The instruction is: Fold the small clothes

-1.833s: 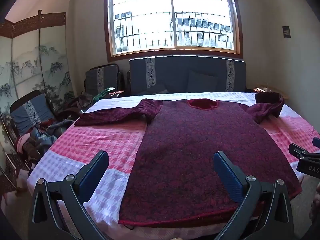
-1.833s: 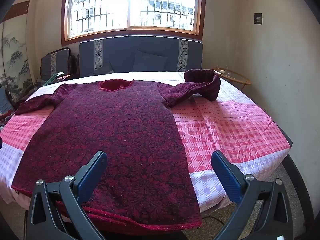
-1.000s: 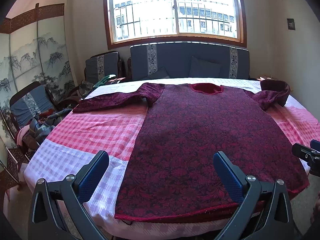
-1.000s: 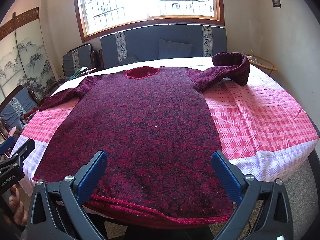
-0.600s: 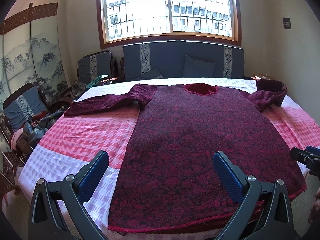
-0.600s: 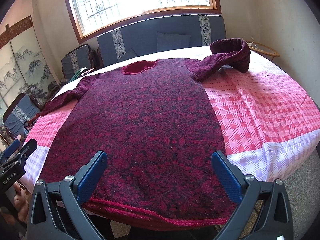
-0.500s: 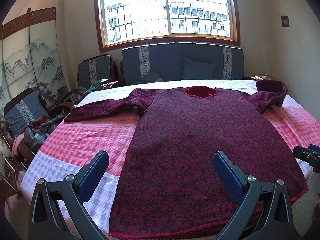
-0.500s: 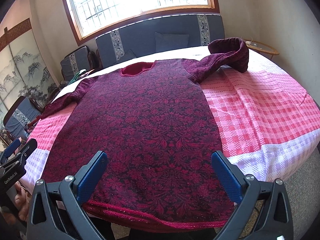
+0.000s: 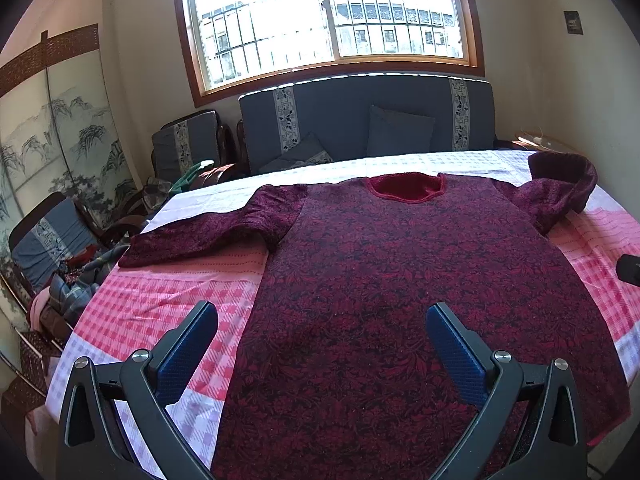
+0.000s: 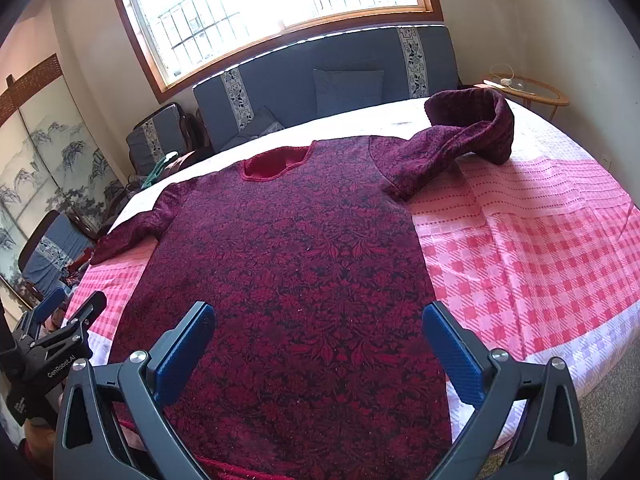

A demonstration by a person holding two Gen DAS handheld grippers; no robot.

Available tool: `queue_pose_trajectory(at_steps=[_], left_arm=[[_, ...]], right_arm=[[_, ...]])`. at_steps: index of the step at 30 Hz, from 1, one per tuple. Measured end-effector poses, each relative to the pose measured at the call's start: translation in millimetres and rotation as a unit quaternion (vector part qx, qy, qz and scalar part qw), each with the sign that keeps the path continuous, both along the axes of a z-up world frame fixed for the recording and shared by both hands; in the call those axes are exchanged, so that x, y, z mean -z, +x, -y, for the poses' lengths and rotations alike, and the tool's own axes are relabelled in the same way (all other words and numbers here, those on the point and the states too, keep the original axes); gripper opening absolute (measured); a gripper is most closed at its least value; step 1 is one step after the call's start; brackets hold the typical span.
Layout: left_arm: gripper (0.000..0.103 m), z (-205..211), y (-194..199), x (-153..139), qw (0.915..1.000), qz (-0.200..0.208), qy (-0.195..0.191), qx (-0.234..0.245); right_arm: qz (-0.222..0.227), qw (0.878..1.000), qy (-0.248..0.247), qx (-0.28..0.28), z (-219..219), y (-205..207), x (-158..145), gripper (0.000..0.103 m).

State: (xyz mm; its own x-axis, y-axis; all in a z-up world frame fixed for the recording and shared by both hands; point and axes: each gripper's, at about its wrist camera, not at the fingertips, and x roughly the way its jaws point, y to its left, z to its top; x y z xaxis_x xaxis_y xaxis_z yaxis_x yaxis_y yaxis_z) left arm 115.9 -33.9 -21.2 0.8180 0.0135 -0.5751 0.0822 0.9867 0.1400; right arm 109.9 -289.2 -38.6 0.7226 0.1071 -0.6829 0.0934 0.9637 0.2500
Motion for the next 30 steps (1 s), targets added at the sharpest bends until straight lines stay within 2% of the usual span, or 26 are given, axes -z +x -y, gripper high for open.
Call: queue_pose_trajectory(at_steps=[8,10,13,15,19,22,24,27,28,30], left_arm=[[0.103,16.8,38.4,18.9,0.9995,-0.024,0.017,0.006],[0.103,21.1,47.3,26.1,0.9992,-0.035,0.017,0.009],[0.103,26.3,56.5,36.9,0.9988,-0.046,0.013,0.016],[0.103,27.6,60.5,45.6,0.9985,-0.049,0.004,0.025],[0.103,24.4,70.9,66.8,0.9962,-0.065,-0.031,0.049],[0.103,22.4,79.1,78.4,0.9936,-0.082,-0.053,0.057],[0.103,19.3,82.8,79.4,0.992,-0.084,-0.069,0.063],[0.103,16.3,84.1,81.6,0.9896,-0.089,-0.088,0.071],[0.103,15.1,83.5,82.6,0.9886,-0.093,-0.093,0.074],[0.103,12.6,85.7,84.4,0.9858,-0.103,-0.107,0.079]], right_arm=[[-0.002,0.999,-0.039,0.026,42.5,44.0,-19.3,0.103],[-0.005,0.999,-0.033,0.032,60.2,55.5,-28.5,0.103],[0.001,0.999,0.022,0.033,87.4,70.6,-43.3,0.103],[0.009,0.996,0.087,0.032,107.7,81.9,-48.4,0.103],[0.012,0.969,0.239,0.059,152.3,107.7,-40.6,0.103],[0.01,0.947,0.308,0.095,177.3,129.6,-30.5,0.103],[0.007,0.935,0.339,0.109,188.1,148.5,-22.7,0.102],[0.0,0.923,0.361,0.133,199.4,180.5,-11.5,0.098],[-0.001,0.922,0.362,0.139,203.5,192.2,-9.0,0.094],[-0.008,0.93,0.335,0.154,209.0,215.7,-6.9,0.084]])
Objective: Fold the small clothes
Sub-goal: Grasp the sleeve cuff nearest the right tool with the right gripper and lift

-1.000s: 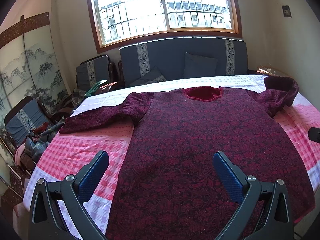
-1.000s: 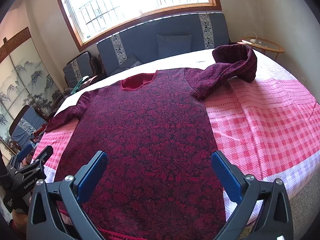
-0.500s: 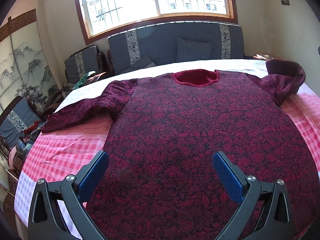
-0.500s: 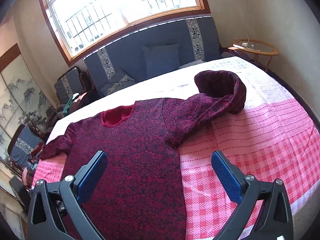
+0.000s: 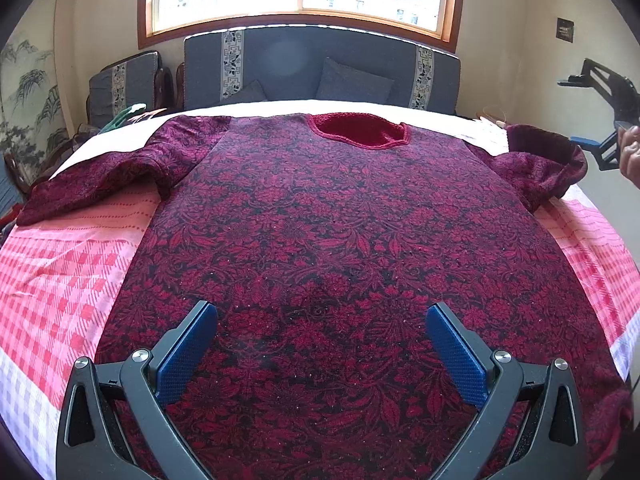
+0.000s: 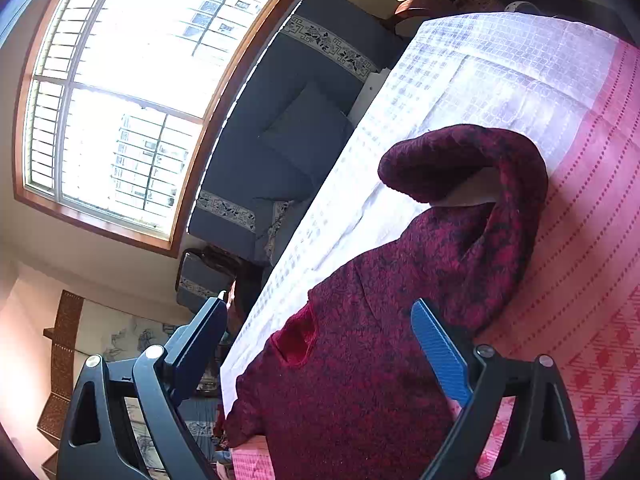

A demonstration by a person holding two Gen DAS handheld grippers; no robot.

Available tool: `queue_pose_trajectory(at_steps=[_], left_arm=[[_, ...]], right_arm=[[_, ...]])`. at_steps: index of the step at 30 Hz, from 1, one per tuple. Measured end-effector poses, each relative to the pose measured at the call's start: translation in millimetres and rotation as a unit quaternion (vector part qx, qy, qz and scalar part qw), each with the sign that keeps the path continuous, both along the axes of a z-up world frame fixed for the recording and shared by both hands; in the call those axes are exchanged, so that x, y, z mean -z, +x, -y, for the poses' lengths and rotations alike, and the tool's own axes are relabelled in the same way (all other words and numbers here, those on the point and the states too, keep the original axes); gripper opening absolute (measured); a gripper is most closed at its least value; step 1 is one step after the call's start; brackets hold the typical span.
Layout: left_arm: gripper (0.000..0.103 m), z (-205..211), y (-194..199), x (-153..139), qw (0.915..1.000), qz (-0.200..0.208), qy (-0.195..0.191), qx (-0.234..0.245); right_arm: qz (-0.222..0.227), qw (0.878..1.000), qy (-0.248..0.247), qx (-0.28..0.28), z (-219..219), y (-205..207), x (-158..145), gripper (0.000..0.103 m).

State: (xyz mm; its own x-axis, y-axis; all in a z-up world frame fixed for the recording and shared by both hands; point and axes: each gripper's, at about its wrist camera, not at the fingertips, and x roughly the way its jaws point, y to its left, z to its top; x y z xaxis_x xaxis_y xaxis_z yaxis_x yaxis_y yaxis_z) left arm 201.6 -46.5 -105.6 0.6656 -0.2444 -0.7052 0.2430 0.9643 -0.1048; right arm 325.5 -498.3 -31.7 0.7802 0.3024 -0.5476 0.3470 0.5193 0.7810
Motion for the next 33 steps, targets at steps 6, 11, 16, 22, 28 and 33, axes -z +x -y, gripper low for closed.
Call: queue_pose_trajectory(at_steps=[6,11,16,22,28,33], left_arm=[[0.103,-12.1,16.0,13.0,0.9972,-0.05,-0.055,0.0],[0.103,-15.0,16.0,14.1,0.9964,-0.052,-0.067,-0.001],[0.103,-15.7,17.2,15.1,0.996,-0.055,-0.07,-0.001],[0.103,-17.2,17.3,14.8,0.9955,-0.055,-0.077,-0.003],[0.103,-17.9,17.0,14.5,0.9953,-0.055,-0.079,-0.004],[0.103,-18.7,16.8,14.8,0.9953,-0.055,-0.08,-0.004]], right_arm=[[-0.02,1.0,0.001,0.014,10.7,43.7,45.0,0.082],[0.039,0.996,0.053,0.055,35.6,38.5,60.7,0.082],[0.063,0.99,0.112,0.054,51.1,22.0,36.3,0.082],[0.092,0.987,0.128,-0.004,49.0,13.6,-83.1,0.082],[-0.018,0.989,0.149,-0.015,42.3,44.4,-53.2,0.082],[-0.101,0.965,0.24,0.036,48.7,57.1,56.1,0.082]])
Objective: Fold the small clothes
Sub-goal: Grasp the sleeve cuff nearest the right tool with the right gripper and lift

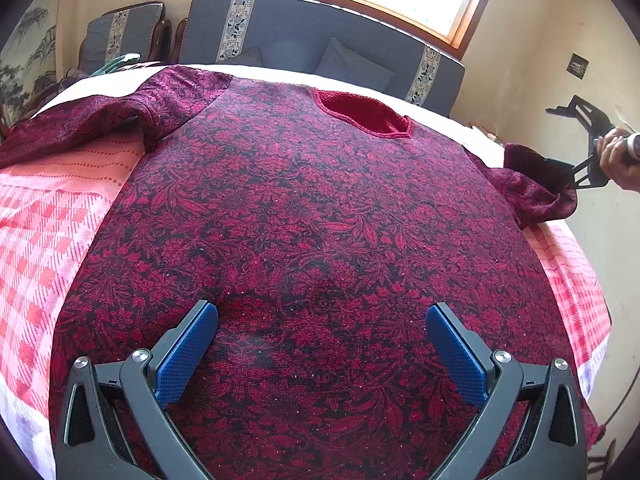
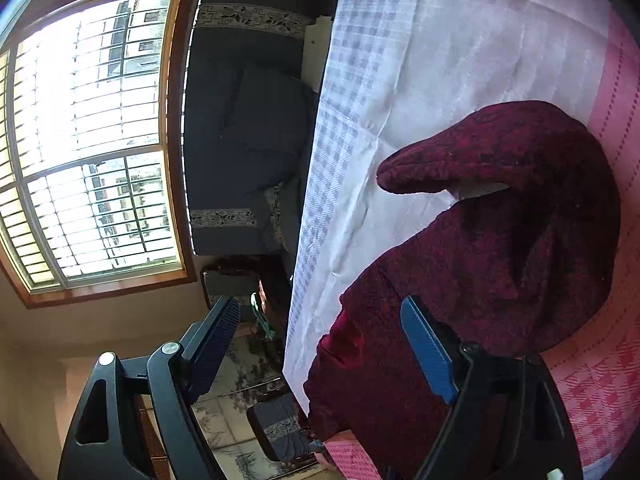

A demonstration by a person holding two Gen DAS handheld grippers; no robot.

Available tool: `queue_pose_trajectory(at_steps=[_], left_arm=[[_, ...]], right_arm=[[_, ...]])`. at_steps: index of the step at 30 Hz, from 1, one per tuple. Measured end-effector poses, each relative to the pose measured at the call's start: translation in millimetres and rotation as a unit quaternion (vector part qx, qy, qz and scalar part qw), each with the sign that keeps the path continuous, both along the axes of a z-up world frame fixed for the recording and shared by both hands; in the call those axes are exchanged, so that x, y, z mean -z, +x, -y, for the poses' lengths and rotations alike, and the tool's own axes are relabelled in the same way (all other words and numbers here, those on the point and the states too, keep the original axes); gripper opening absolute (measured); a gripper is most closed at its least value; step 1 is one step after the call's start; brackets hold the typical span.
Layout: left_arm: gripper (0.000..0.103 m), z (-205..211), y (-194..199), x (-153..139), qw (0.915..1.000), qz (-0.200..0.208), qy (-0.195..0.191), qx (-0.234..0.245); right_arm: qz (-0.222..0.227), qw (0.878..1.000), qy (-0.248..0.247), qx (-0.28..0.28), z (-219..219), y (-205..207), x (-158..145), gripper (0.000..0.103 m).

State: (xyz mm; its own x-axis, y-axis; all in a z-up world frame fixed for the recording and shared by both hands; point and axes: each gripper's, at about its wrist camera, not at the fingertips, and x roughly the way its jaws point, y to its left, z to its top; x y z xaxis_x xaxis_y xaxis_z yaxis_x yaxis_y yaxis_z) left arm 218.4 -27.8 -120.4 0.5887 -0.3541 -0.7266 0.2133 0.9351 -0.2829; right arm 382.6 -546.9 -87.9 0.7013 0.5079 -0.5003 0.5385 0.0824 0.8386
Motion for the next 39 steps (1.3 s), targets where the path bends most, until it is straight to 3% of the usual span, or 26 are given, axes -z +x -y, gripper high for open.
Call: queue_pose_trajectory(at_steps=[4,9,10,11,13,15,19,21,24,27,31,33,39], left_arm=[[0.103,-0.5,-0.2,-0.1,1.0,0.0,-0.001,0.0],[0.103,1.2,0.0,-0.3,1.0,-0.001,0.002,0.002],[0.103,2.0,0.4,-0.5,1.0,-0.001,0.002,0.002],[0.103,1.8,0.4,-0.6,1.0,-0.001,0.003,0.002],[0.103,2.8,1.0,-0.5,1.0,-0.002,0.002,0.001],[0.103,2.8,0.7,-0.4,1.0,-0.001,0.001,0.001],[0.103,2.1,0.7,-0.5,1.0,-0.001,-0.002,0.0],[0.103,0.7,0.5,-0.9,1.0,-0.001,-0.005,-0.002],[0.103,-5.5,-1.0,-2.2,0.9998,0.003,-0.015,-0.013],[0.103,-19.0,-4.3,-4.9,0.9982,0.013,-0.034,-0.046],[0.103,-40.5,-9.3,-6.9,0.9928,0.03,-0.068,-0.095],[0.103,-46.2,-10.2,-7.7,0.9905,0.034,-0.07,-0.113],[0.103,-47.5,-8.9,-7.0,0.9908,0.029,-0.069,-0.112]], right_arm=[[-0.016,0.998,-0.006,0.068,19.9,6.6,27.8,0.082],[-0.085,0.987,-0.046,0.131,34.9,10.1,44.6,0.08],[-0.092,0.984,-0.059,0.142,37.7,9.7,46.7,0.069],[-0.1,0.982,-0.075,0.142,40.7,11.3,49.2,0.042],[-0.108,0.981,-0.094,0.133,41.0,12.6,54.7,0.01],[-0.083,0.982,-0.115,0.124,36.3,8.4,51.5,0.009],[0.088,0.99,-0.089,0.066,-2.3,-6.7,14.6,0.009],[0.169,0.983,-0.059,0.03,-34.9,-14.9,-7.7,0.009],[0.242,0.969,-0.034,-0.038,-101.6,-16.3,-31.8,0.009],[0.285,0.952,-0.012,-0.11,-181.9,-4.3,-36.4,0.009],[0.279,0.942,0.033,-0.182,-280.3,20.3,-4.5,0.009],[0.264,0.942,0.023,-0.205,-317.4,33.0,17.3,0.009],[0.227,0.947,0.001,-0.228,-359.6,56.2,64.3,0.009]])
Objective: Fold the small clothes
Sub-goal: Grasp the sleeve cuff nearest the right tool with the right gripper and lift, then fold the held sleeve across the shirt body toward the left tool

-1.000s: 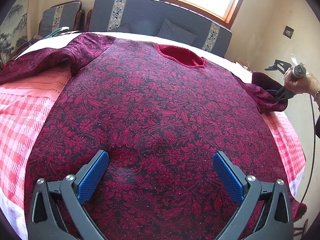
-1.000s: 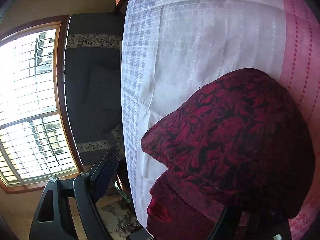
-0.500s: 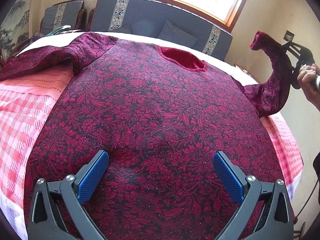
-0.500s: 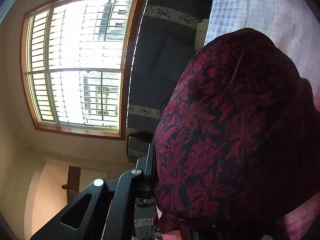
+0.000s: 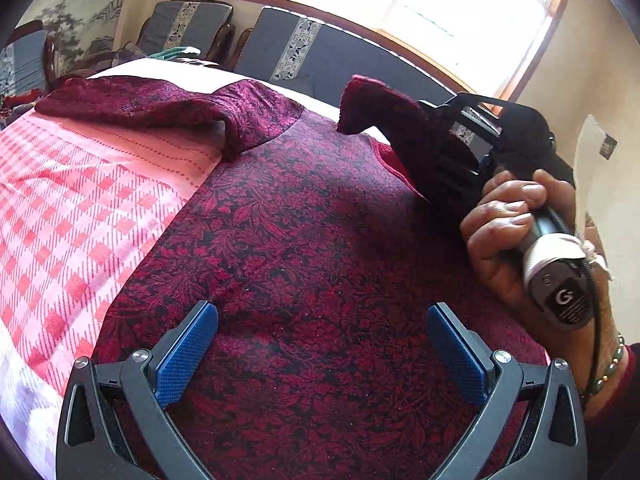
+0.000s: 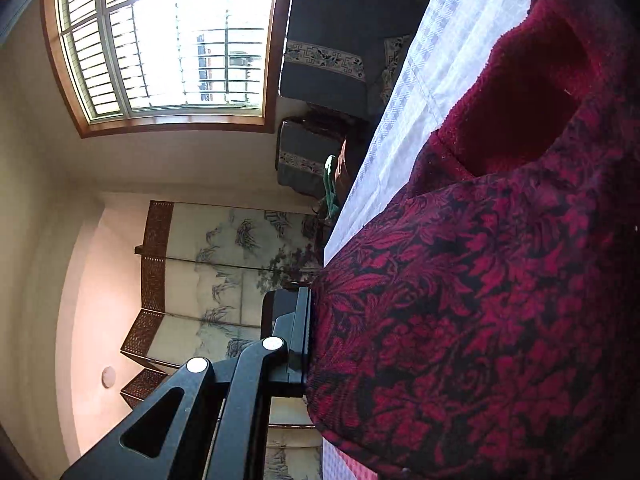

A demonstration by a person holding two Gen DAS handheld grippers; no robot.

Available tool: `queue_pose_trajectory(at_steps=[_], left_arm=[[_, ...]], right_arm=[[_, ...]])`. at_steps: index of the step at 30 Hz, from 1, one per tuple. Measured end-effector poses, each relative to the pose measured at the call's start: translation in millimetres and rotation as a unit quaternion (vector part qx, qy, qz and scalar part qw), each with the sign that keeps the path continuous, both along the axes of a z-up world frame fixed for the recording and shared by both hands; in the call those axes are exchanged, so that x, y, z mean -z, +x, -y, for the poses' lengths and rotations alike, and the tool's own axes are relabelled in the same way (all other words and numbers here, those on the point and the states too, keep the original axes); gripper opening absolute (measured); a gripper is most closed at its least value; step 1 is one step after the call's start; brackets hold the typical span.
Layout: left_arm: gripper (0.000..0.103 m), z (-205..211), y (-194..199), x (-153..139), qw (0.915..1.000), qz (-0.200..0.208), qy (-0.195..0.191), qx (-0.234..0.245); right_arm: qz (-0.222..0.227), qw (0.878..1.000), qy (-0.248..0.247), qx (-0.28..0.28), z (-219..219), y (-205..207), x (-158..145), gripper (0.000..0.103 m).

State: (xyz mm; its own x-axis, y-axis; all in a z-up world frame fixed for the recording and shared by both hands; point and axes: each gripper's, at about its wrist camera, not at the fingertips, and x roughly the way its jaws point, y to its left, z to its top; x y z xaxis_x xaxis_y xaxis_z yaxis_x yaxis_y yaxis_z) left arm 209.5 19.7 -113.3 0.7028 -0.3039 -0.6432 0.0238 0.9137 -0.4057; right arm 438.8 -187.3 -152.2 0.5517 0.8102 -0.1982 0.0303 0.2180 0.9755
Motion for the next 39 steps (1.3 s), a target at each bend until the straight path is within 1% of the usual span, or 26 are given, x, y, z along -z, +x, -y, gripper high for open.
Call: queue_pose_trajectory(at_steps=[3,7,9,10,11,12,15,16,17,19,21,22,24,25,26,27,29,30,32,33,34,35,36,37,38,39], left_arm=[[0.103,0.6,0.6,0.7,1.0,-0.002,-0.002,0.002],[0.103,-1.0,0.3,1.8,1.0,-0.003,-0.009,0.0],[0.103,-2.6,1.2,1.5,0.9999,-0.001,-0.013,-0.002],[0.103,-2.6,0.5,1.8,0.9999,-0.002,-0.013,-0.002],[0.103,-2.5,-0.9,1.7,0.9999,-0.002,-0.013,-0.001],[0.103,-3.1,-0.9,1.5,0.9999,-0.001,-0.015,-0.001],[0.103,-7.3,-1.6,1.2,0.9994,0.001,-0.033,0.007],[0.103,-9.8,-0.7,0.7,0.9989,0.002,-0.044,0.017],[0.103,-11.7,1.7,-1.7,0.9979,0.003,-0.058,0.03],[0.103,-16.0,8.2,-12.3,0.9954,0.007,-0.077,0.057],[0.103,-20.3,21.9,-24.4,0.9953,-0.01,-0.075,0.061],[0.103,-23.9,31.7,-28.8,0.994,-0.023,-0.084,0.065],[0.103,-32.5,54.3,-33.5,0.9925,-0.045,-0.1,0.055],[0.103,-35.1,66.2,-34.2,0.9925,-0.057,-0.098,0.046],[0.103,-37.3,79.0,-33.1,0.992,-0.069,-0.097,0.041],[0.102,-39.6,92.3,-31.8,0.9915,-0.078,-0.098,0.035],[0.102,-39.2,114.6,-31.3,0.9927,-0.082,-0.085,0.024],[0.102,-36.5,125.5,-30.9,0.994,-0.082,-0.069,0.022],[0.102,-27.2,147.0,-25.6,0.9947,-0.09,-0.039,0.03],[0.102,-20.9,155.9,-21.3,0.9946,-0.095,-0.022,0.036],[0.102,-16.2,164.4,-15.0,0.9944,-0.099,-0.005,0.036],[0.1,-11.8,170.5,-8.7,0.994,-0.102,0.009,0.039],[0.092,-6.6,176.5,-2.5,0.9932,-0.105,0.02,0.046],[0.088,-0.6,180.9,1.1,0.993,-0.099,0.039,0.051],[0.07,7.1,179.9,0.1,0.9932,-0.078,0.065,0.057],[0.041,16.4,179.5,-0.1,0.9909,-0.07,0.083,0.079]], right_arm=[[-0.002,1.0,-0.021,-0.001,-5.9,5.3,11.2,0.01],[-0.023,0.999,-0.035,-0.018,-18.2,6.4,29.4,0.012],[-0.04,0.998,-0.028,-0.028,-21.9,4.9,36.8,0.014],[-0.054,0.997,-0.027,-0.038,-23.2,3.6,40.0,0.02],[-0.07,0.996,-0.033,-0.046,-23.2,0.5,44.2,0.036],[-0.073,0.996,-0.031,-0.051,-22.8,-3.5,43.8,0.042],[-0.071,0.994,-0.038,-0.07,-17.9,-24.9,34.5,0.052],[-0.069,0.994,-0.041,-0.076,-12.2,-35.5,32.2,0.059],[-0.067,0.994,-0.045,-0.078,-3.9,-47.9,30.9,0.063],[-0.063,0.994,-0.052,-0.071,16.9,-72.2,27.3,0.063],[-0.048,0.996,-0.052,-0.061,44.2,-94.5,20.6,0.063],[-0.039,0.996,-0.062,-0.052,59.3,-105.3,15.9,0.063],[-0.018,0.994,-0.107,-0.027,85.6,-123.1,0.2,0.063],[-0.007,0.99,-0.141,-0.011,96.6,-130.9,-8.0,0.063],[0.003,0.982,-0.187,0.008,105.6,-137.4,-16.9,0.063],[0.013,0.969,-0.245,0.029,112.1,-141.8,-26.6,0.063],[0.027,0.93,-0.361,0.061,114.5,-147.0,-41.5,0.063],[0.032,0.913,-0.402,0.066,112.8,-146.2,-46.8,0.063],[0.04,0.882,-0.465,0.068,109.4,-145.0,-47.9,0.062],[0.041,0.872,-0.484,0.067,107.5,-143.4,-46.8,0.062],[0.04,0.871,-0.486,0.065,107.4,-142.1,-44.5,0.062],[0.037,0.876,-0.477,0.062,112.8,-141.4,-40.6,0.062],[0.036,0.88,-0.47,0.061,120.3,-141.3,-33.8,0.061],[0.036,0.878,-0.472,0.064,121.9,-140.2,-32.4,0.061],[0.036,0.874,-0.481,0.067,122.7,-138.7,-31.5,0.061],[0.038,0.869,-0.488,0.068,119.9,-141.0,-32.2,0.061]])
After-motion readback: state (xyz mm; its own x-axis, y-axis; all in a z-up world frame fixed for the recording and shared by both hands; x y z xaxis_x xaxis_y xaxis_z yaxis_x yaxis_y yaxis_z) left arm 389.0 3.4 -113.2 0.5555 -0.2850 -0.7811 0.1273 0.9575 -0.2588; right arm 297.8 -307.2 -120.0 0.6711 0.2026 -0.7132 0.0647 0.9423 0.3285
